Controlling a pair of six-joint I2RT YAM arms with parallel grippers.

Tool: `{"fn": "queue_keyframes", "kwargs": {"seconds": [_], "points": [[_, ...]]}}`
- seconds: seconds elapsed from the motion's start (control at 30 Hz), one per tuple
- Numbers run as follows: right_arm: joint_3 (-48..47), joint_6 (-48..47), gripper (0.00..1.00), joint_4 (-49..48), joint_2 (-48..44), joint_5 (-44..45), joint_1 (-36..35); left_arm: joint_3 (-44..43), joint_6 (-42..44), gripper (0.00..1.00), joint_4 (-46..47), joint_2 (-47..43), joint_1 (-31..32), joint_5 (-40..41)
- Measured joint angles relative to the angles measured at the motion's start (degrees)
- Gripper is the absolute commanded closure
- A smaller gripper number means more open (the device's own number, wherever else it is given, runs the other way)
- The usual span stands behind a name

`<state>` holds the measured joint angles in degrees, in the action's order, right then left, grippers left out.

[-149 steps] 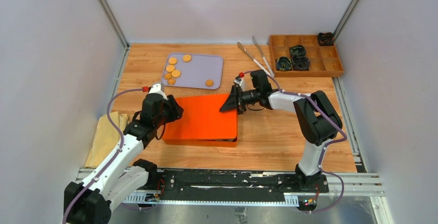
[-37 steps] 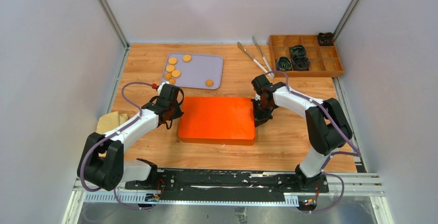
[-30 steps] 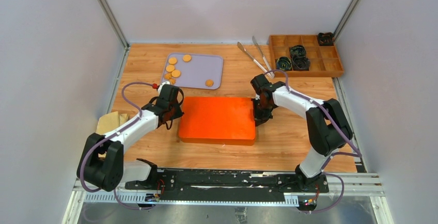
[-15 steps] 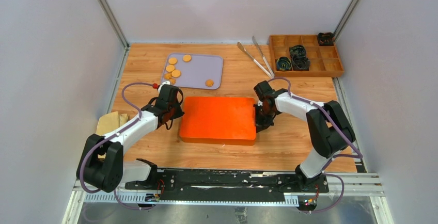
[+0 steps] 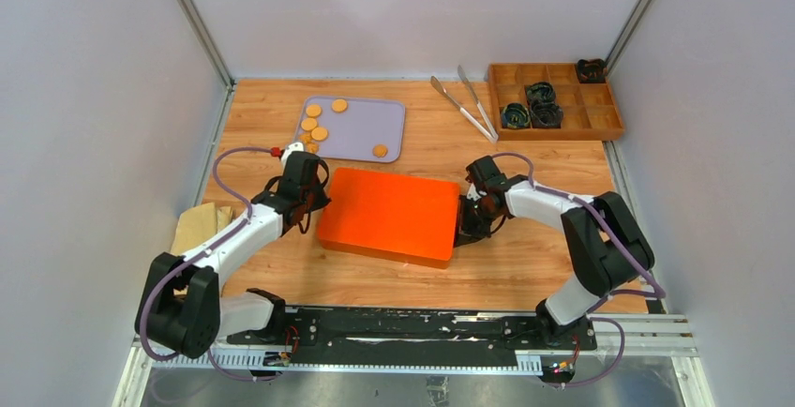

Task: Pack the cookies

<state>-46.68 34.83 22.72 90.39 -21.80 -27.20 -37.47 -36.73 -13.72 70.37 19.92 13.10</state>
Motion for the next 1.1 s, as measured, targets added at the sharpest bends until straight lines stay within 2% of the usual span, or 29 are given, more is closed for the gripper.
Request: {"fn": "queue_keyframes", "kwargs": {"seconds": [0.47, 0.9, 1.1], "points": [[-2.67, 0.17, 1.00, -2.08, 3.74, -5.20, 1.49, 0.02, 0.31, 0.80, 1.51, -1.20, 0.02, 0.28], [-7.39, -2.54, 1.00, 1.88, 3.67, -0.87, 4.50, 0.28, 0.11, 0.80, 1.99, -1.18, 0.15, -1.38], [-9.92, -3.19, 1.00, 3.63, 3.04, 3.06, 5.81, -1.55, 0.68, 0.79, -3.72, -3.69, 1.14, -0.76]]}}
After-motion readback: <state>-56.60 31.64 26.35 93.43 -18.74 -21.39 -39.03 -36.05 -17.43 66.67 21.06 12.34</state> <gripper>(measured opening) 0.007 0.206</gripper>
